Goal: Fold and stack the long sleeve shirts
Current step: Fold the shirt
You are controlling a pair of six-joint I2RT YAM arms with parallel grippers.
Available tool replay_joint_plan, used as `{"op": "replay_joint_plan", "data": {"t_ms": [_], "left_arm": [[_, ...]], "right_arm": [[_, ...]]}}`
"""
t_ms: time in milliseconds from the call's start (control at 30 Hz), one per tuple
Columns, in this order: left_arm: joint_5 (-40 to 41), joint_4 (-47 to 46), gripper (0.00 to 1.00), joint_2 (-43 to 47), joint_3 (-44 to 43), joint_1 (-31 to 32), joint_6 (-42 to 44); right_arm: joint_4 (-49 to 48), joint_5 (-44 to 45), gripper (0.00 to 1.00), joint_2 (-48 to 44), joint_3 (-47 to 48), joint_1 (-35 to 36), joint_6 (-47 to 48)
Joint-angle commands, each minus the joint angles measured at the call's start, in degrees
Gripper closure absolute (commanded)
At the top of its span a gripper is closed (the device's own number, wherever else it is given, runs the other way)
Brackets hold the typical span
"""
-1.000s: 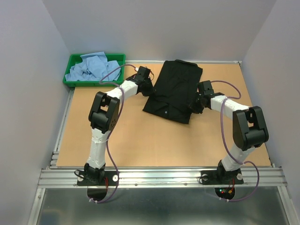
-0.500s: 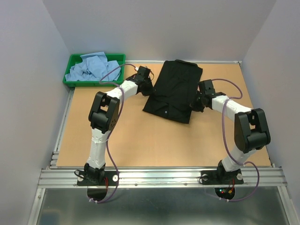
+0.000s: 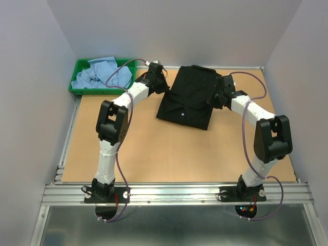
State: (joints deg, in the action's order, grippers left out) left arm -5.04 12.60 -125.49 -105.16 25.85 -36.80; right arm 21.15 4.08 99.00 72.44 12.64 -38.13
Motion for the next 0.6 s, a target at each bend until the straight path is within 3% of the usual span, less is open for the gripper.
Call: {"op": "replay_joint_plan", "data": {"t_ms": [0,567], "left_arm": [[2.4,-4.6,1.00,-0.5,-4.6,-0.3,0.4],[0.4,-17.3,1.00,-8.8,-5.5,-0.3,4.4]], "right_arm": [[-1.3,2.8,0.99,2.4,4.3,-1.3,1.5],[-2.5,5.9,0.99,11.2,7.4,-3.2,4.6]]}}
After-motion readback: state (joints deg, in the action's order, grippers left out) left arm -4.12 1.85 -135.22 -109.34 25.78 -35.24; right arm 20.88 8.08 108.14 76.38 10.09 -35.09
